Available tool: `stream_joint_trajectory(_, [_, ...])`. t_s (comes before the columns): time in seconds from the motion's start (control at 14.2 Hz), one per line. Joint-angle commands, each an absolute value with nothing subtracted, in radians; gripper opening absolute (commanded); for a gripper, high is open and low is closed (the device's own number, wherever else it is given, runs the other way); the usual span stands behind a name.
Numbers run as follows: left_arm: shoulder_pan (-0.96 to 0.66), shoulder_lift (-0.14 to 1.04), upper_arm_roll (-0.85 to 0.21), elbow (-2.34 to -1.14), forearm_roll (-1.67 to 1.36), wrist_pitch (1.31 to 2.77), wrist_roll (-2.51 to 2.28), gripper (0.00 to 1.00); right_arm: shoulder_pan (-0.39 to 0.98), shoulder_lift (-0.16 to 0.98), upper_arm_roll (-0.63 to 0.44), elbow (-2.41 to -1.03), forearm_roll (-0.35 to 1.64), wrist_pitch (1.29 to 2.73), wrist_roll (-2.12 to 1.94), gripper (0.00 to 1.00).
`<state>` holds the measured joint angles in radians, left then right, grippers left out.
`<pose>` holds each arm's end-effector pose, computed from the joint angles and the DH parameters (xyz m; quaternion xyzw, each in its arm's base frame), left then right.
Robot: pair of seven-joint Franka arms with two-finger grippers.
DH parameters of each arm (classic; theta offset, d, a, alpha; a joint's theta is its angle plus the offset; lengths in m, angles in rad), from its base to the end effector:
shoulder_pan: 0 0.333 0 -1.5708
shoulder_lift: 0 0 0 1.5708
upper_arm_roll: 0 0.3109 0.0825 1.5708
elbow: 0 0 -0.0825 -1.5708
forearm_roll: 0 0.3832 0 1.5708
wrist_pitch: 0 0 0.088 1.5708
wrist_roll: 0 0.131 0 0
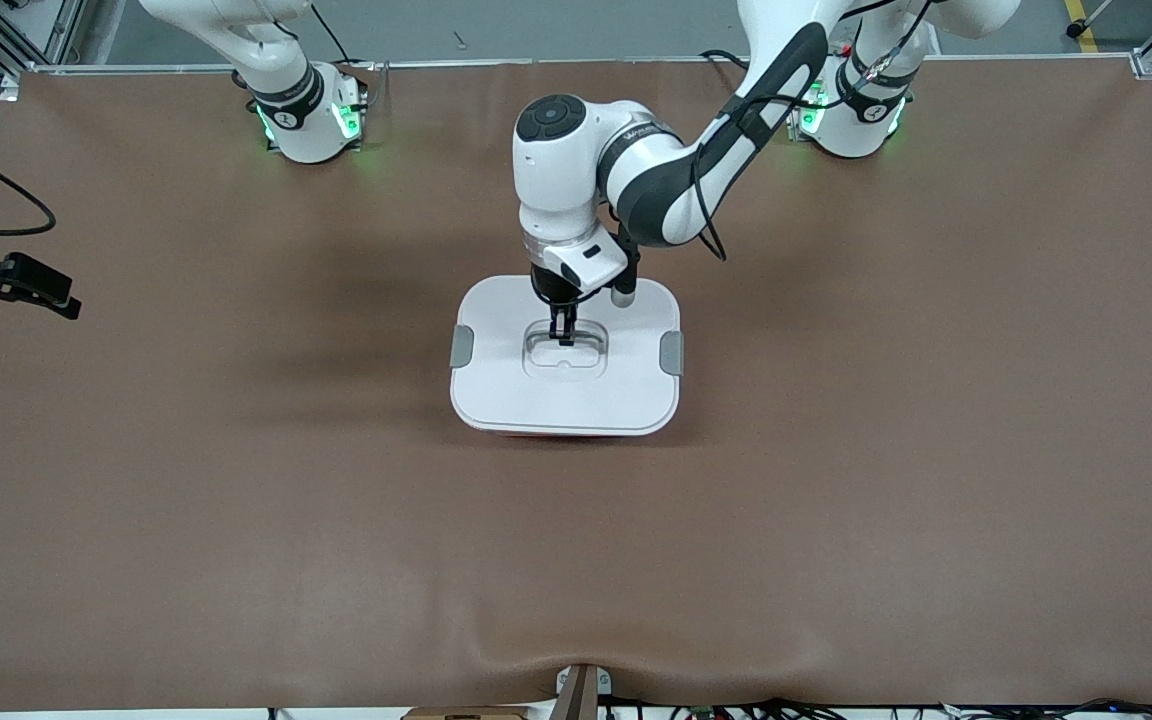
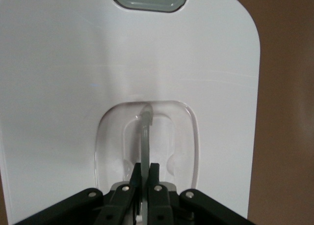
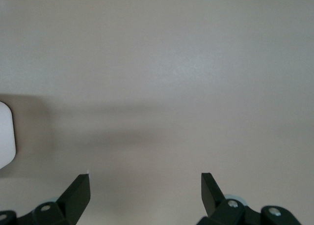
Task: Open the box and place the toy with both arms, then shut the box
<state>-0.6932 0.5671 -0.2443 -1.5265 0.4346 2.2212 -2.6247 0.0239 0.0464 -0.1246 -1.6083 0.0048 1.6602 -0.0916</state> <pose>0.4610 -0.5486 0.3234 0.7263 0.6731 0.0999 0.0972 0.5715 -0.0558 0.5595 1.0000 -0.0047 0.0029 0.0008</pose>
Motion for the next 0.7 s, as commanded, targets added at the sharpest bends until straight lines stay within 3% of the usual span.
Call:
stream_joint_trajectory(0.0, [-0.689,0.571,-0.244,-1.536,0.446,2.235,-2.642,0.00,0.032,0.040,-0.127,-1.601,0.014,1.647,-0.113,1.00])
stream_joint_trajectory(0.63, [-0.690,0.595,-0.242,-1.534,0.443,2.253,-2.645,0.00,0.063,0.040,-0.127,-1.601,0.014,1.647,-0.110,1.00])
